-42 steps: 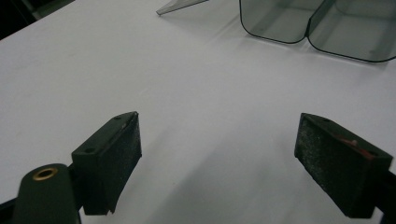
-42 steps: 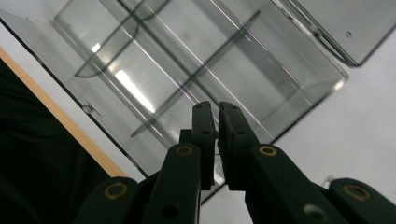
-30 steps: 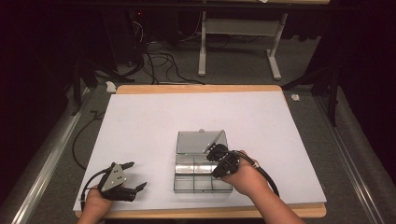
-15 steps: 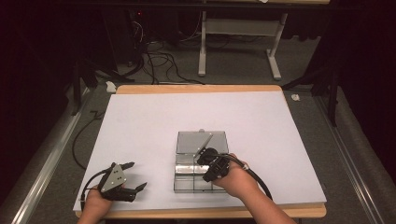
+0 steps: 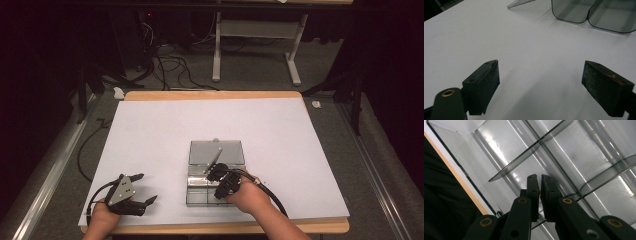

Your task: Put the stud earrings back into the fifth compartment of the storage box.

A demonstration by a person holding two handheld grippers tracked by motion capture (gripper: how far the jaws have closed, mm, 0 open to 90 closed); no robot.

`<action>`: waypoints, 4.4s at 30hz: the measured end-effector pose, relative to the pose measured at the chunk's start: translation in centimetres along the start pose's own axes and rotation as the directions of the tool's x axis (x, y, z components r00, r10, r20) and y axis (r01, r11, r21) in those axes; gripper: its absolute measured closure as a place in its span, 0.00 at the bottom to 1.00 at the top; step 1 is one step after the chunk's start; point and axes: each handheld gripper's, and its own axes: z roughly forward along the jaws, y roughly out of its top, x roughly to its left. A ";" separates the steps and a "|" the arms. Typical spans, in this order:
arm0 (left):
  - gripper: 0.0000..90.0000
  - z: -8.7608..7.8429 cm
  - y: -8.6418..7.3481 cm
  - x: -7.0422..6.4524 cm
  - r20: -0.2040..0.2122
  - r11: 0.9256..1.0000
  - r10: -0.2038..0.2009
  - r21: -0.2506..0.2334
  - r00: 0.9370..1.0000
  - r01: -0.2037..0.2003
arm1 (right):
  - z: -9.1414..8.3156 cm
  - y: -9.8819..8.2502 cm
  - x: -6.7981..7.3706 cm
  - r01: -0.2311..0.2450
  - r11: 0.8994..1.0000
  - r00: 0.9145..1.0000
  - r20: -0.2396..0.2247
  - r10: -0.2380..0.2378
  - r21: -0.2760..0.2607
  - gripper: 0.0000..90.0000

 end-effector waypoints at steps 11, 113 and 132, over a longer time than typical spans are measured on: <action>0.17 0.0 0.0 0.0 0.001 1.000 0.001 0.000 1.000 -0.001 | -1.3 -0.1 -0.2 -0.011 1.000 1.000 0.013 0.011 -0.023 0.88; 0.17 0.0 0.0 -0.3 -0.002 1.000 0.024 0.000 1.000 -0.024 | -2.3 -8.6 -10.5 -0.325 0.945 0.932 0.157 0.327 -0.043 0.94; 0.17 0.0 0.0 -0.2 0.001 1.000 0.017 -0.006 1.000 -0.017 | -2.7 -8.0 -10.3 -0.309 0.951 0.939 0.149 0.309 -0.029 0.97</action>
